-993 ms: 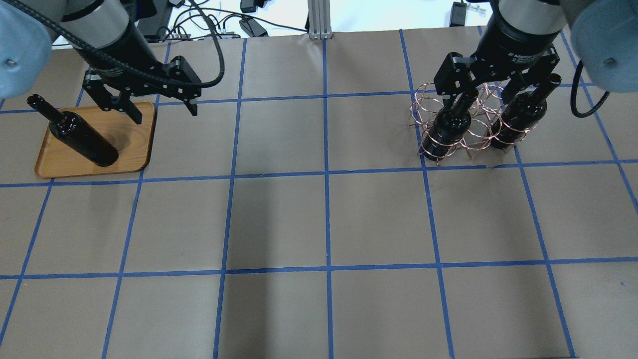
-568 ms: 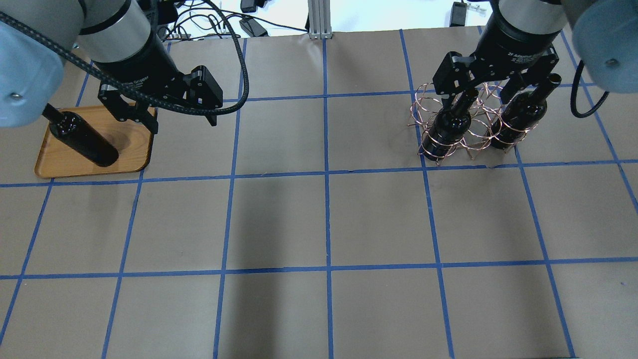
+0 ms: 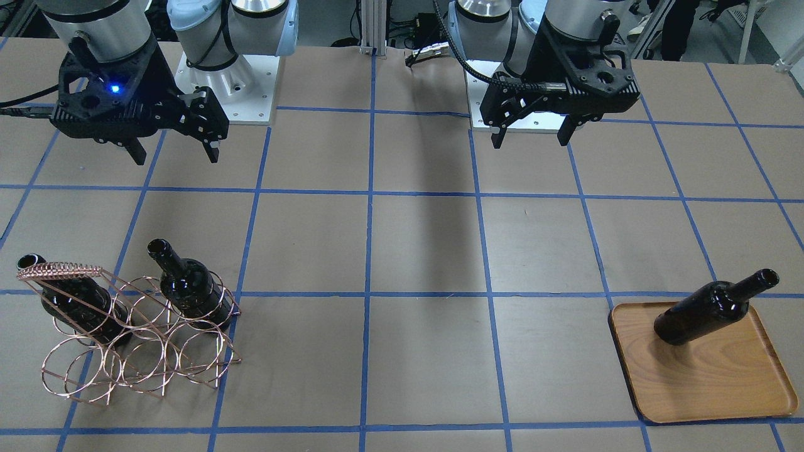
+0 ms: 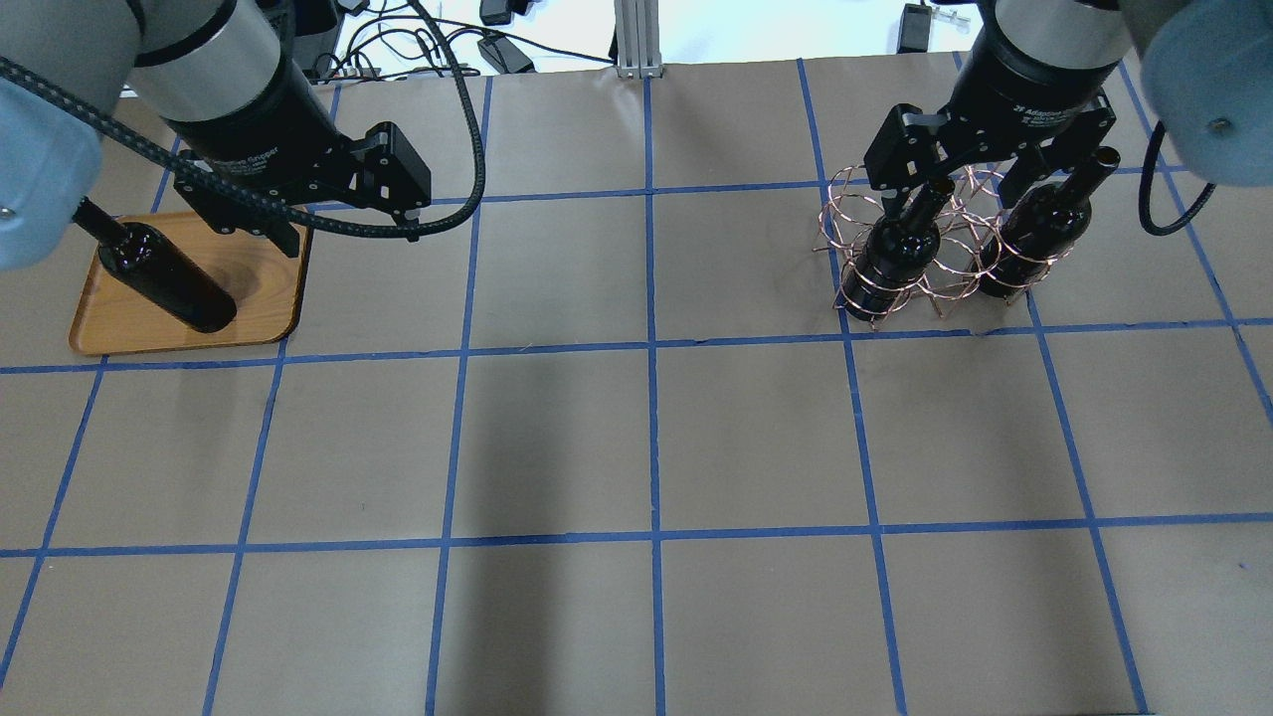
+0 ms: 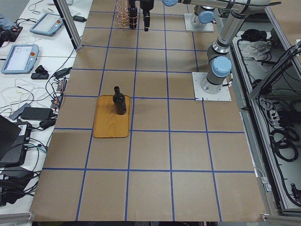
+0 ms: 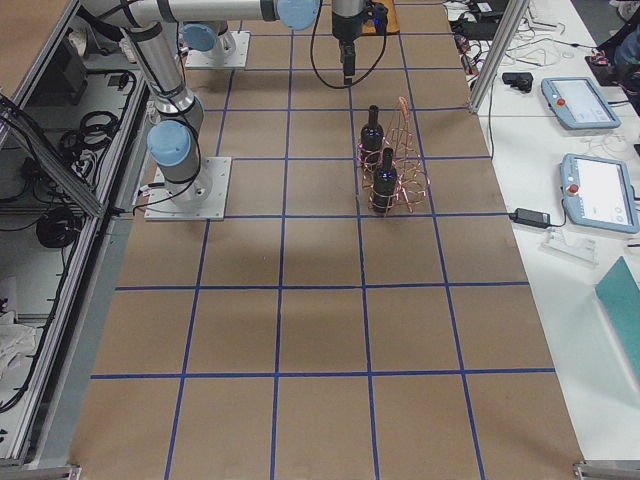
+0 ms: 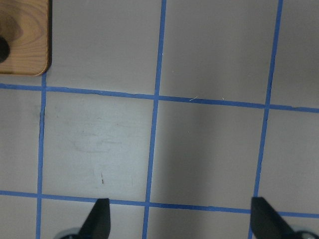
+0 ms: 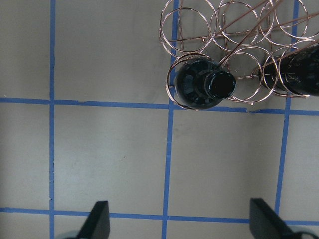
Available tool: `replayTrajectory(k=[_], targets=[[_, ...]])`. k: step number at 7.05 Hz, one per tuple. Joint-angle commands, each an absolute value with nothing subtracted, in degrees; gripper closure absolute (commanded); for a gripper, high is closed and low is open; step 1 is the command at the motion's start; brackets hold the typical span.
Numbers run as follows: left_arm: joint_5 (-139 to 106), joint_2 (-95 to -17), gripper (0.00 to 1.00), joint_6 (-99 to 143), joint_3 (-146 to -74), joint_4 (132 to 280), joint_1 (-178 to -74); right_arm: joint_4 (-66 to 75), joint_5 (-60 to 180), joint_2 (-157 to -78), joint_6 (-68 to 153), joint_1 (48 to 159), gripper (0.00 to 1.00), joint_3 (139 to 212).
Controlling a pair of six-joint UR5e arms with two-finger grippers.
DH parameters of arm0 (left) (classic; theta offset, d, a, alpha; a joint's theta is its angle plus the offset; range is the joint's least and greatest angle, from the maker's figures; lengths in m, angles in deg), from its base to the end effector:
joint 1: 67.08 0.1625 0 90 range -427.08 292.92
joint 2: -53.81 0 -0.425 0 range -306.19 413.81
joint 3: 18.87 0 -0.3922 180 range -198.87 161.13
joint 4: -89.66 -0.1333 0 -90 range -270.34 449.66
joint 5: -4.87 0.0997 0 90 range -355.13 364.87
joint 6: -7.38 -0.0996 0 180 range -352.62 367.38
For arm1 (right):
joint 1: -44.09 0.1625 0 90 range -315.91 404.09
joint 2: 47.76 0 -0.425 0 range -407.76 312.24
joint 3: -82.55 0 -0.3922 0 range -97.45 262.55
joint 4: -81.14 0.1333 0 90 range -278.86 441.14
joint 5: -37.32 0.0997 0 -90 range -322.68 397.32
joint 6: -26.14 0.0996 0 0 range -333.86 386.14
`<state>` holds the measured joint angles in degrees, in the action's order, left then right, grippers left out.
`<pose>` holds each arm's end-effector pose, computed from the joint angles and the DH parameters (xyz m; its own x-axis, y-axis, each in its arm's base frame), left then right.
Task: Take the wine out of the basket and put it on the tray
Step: 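Open the left gripper and raise it away from the bottle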
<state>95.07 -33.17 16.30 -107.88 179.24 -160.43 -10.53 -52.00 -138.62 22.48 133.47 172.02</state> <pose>-0.1605 -0.4674 0.5227 -0.9953 -0.0969 0.0085 -0.0972 0.9923 -0.0768 0.1292 -0.4920 0.5028 -0.9985 -0.0536 -0.0084 -0.0530 0.9971 -0.0540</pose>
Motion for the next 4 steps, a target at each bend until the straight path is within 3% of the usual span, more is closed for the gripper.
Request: replayTrajectory(k=[1, 4], targets=[[95.0, -32.9, 0.0, 16.5, -108.0, 178.0, -160.4, -10.5, -52.1, -138.6, 22.5, 133.4, 0.0, 171.9], [95.6, -32.8, 0.0, 15.7, -109.3, 182.3, -160.3, -10.4, -52.0, -139.3, 22.6, 133.5, 0.0, 171.9]])
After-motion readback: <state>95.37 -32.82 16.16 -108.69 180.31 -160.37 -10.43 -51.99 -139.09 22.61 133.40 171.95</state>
